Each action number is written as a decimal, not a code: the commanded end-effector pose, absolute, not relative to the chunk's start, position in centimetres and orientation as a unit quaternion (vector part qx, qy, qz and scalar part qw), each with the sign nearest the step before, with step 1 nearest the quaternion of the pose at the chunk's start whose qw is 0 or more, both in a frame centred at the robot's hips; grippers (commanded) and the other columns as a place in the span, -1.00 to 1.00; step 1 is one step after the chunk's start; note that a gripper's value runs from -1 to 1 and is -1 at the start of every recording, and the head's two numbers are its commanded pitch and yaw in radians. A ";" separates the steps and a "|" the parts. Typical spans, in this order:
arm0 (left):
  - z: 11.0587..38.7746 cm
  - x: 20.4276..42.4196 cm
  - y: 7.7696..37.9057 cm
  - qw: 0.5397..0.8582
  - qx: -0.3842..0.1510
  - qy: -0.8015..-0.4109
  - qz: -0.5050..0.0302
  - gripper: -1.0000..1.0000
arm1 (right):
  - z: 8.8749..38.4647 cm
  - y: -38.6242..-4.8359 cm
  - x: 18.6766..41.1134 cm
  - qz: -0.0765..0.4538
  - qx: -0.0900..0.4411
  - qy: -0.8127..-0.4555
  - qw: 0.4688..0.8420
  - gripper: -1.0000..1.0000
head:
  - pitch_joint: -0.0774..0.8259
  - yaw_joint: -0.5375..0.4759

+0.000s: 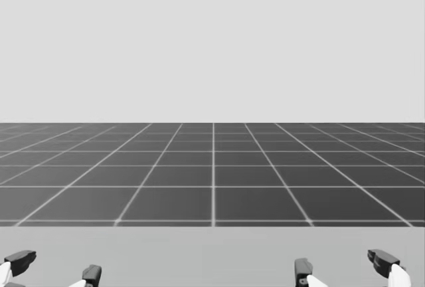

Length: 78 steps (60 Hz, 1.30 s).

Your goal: Grasp the gelatin box and hold it up.

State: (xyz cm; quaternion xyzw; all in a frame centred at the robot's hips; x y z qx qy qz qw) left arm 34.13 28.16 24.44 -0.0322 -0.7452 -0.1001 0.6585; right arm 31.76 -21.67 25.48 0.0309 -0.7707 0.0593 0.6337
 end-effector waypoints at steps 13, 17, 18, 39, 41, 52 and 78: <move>24.4 34.2 28.1 0.658 -0.030 -0.746 -0.101 -1.00 | 25.4 -21.4 31.9 0.055 0.023 -0.773 0.632 -1.00 | -0.72 0.06; 24.4 34.2 28.1 0.657 -0.030 -0.746 -0.102 -1.00 | 25.4 -21.4 31.9 0.056 0.021 -0.774 0.630 -1.00 | -0.63 0.06; 24.4 34.2 28.1 0.657 -0.030 -0.746 -0.102 -1.00 | 25.4 -21.4 31.9 0.056 0.020 -0.774 0.630 -1.00 | -0.60 0.06; 24.4 34.2 28.1 0.656 -0.027 -0.747 -0.104 -1.00 | 25.4 -21.4 32.0 0.055 0.022 -0.774 0.631 -1.00 | -0.05 0.07; 24.4 34.2 28.1 0.655 -0.026 -0.747 -0.104 -1.00 | 25.4 -21.4 32.0 0.055 0.022 -0.773 0.631 -1.00 | -0.02 0.07; 24.4 34.2 28.0 0.655 -0.027 -0.748 -0.106 -1.00 | 25.4 -21.4 32.0 0.056 0.023 -0.771 0.633 -1.00 | 0.23 0.03; 24.7 34.0 27.9 0.652 -0.029 -0.750 -0.106 -1.00 | 25.2 -21.2 32.0 0.059 0.023 -0.769 0.636 -1.00 | 0.59 -0.18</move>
